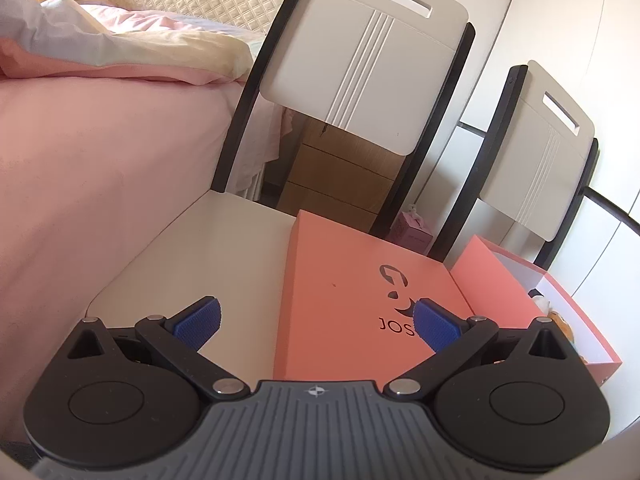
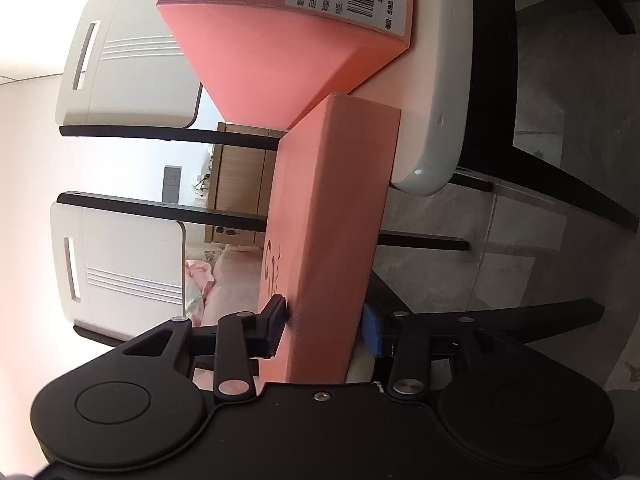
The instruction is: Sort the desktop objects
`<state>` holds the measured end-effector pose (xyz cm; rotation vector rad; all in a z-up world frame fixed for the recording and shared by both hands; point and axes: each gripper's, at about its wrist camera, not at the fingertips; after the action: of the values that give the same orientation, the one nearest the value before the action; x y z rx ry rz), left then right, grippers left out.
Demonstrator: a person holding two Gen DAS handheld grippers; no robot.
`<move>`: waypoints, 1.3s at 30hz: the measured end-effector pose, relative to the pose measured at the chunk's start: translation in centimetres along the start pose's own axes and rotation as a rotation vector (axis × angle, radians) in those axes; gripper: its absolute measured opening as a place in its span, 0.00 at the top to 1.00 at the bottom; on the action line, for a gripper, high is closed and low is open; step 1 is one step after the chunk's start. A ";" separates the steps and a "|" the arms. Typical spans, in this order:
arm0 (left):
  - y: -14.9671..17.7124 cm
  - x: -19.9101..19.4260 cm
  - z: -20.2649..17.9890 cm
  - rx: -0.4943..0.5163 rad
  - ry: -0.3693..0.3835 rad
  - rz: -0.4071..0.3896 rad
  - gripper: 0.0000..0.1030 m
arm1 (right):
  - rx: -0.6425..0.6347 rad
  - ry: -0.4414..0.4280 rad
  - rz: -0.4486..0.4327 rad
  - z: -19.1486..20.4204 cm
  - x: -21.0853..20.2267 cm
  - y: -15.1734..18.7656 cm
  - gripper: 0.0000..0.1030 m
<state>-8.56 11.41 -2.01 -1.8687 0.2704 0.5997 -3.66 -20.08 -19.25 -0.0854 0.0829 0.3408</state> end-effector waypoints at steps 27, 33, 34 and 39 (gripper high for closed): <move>1.8 4.6 0.9 -0.175 0.229 0.404 0.00 | -0.021 -0.174 0.060 2.6 -9.4 -2.3 0.65; 2.3 5.6 1.1 -0.209 0.254 0.479 0.00 | 0.005 -0.186 0.087 1.9 -8.7 -2.1 0.65; 2.3 5.8 1.1 -0.214 0.264 0.491 0.00 | 0.006 -0.184 0.092 1.8 -8.6 -2.0 0.65; 2.4 6.0 0.9 -0.220 0.292 0.517 0.03 | -0.016 -0.165 0.108 1.8 -8.8 -2.3 0.64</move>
<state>-4.82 11.92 -7.39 -2.1099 0.9314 0.7211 -11.01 -24.99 -16.51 -0.0687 -0.0787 0.4551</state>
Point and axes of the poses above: each gripper's, at about its wrist camera, not at the fingertips, and x roughly the way its jaws point, z to its left, y to its underside, and after that the axes turned 10 degrees about -y, right-handed
